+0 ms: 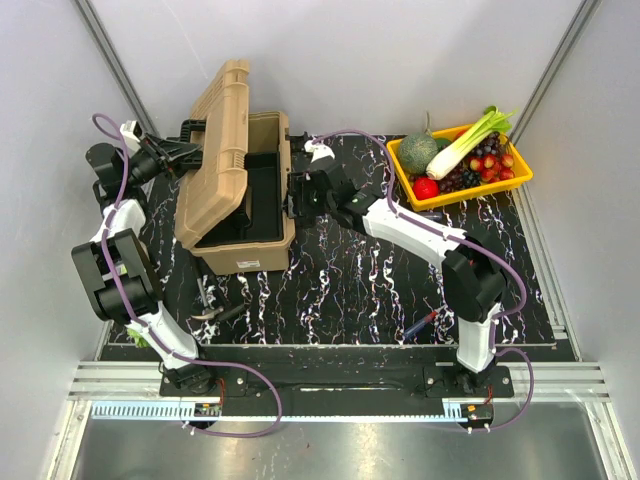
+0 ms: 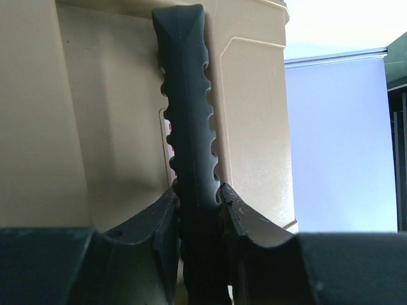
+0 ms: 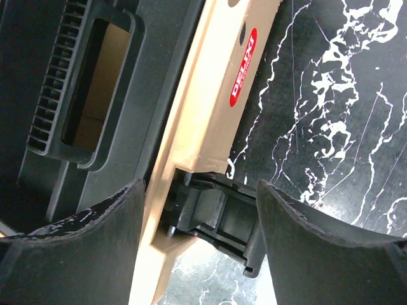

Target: Pack the tool kit

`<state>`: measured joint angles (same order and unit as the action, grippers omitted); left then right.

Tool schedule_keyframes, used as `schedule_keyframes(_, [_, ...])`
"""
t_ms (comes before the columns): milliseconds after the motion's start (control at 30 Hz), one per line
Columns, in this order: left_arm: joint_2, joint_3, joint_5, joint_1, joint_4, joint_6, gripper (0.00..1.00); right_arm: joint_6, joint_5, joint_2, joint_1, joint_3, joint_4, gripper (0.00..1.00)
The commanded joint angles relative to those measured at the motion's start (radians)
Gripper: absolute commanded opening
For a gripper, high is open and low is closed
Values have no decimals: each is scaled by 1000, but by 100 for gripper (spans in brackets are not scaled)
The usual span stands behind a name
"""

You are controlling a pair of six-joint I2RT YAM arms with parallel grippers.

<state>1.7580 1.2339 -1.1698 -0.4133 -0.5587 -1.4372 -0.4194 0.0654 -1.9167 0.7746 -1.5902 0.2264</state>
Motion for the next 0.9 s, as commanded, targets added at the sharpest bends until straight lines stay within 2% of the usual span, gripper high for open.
schedule_keyframes(0, [8, 62, 64, 5, -66, 110, 0, -56, 254, 24, -46, 82, 248, 72])
schedule_keyframes(133, [8, 44, 87, 62, -66, 113, 0, -75, 243, 50, -77, 98, 248, 72])
schedule_keyframes(333, [5, 41, 119, 91, -112, 64, 0, -24, 162, 97, -75, 47, 162, 79])
schedule_keyframes(633, [18, 19, 147, 119, -335, -127, 0, 30, 11, 73, -64, -62, 64, 94])
schedule_keyframes(867, [3, 30, 156, 119, -316, -124, 0, 24, -101, 56, -54, -63, -10, 99])
